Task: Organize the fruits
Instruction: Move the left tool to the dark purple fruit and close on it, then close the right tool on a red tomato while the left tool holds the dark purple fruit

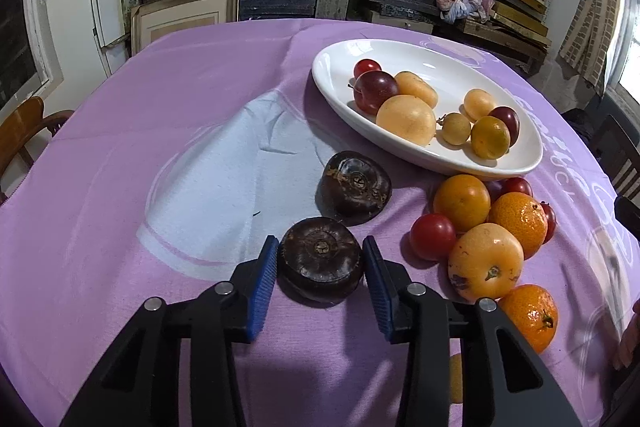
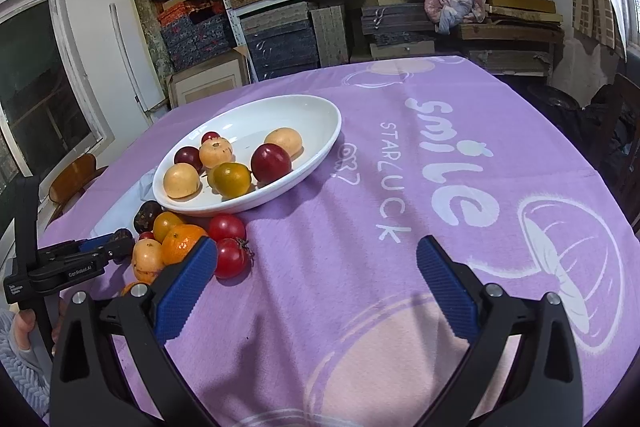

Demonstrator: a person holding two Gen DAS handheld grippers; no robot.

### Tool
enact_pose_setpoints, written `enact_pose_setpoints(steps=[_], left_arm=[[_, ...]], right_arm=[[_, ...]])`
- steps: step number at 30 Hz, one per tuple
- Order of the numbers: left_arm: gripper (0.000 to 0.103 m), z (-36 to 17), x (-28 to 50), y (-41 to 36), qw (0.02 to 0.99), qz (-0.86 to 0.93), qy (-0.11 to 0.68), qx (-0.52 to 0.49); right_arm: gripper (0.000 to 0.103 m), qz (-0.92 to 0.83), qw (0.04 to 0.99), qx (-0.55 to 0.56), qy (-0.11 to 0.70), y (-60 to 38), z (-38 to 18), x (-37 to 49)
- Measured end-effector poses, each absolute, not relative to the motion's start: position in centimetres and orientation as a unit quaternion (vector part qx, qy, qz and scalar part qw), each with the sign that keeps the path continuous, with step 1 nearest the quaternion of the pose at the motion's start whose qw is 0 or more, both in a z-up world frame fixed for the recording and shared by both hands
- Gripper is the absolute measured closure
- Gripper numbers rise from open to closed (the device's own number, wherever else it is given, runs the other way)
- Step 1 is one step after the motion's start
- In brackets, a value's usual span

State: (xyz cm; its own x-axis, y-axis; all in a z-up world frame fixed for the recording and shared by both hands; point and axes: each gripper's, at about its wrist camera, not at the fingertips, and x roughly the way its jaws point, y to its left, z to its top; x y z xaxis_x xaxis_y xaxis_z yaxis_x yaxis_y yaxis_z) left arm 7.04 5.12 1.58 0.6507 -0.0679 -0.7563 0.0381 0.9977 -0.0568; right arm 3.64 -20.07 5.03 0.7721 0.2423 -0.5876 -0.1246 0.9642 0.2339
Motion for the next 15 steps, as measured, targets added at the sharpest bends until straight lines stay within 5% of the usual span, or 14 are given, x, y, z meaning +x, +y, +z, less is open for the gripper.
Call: enact_pose_setpoints(steps=[15], left_arm=[[0.06, 3.1, 4.5, 5.4, 0.914, -0.008, 0.406, 0.003]], right_arm=[[0.005, 0.11, 0.939, 0.083, 0.315, -19.7, 5.6, 3.0]])
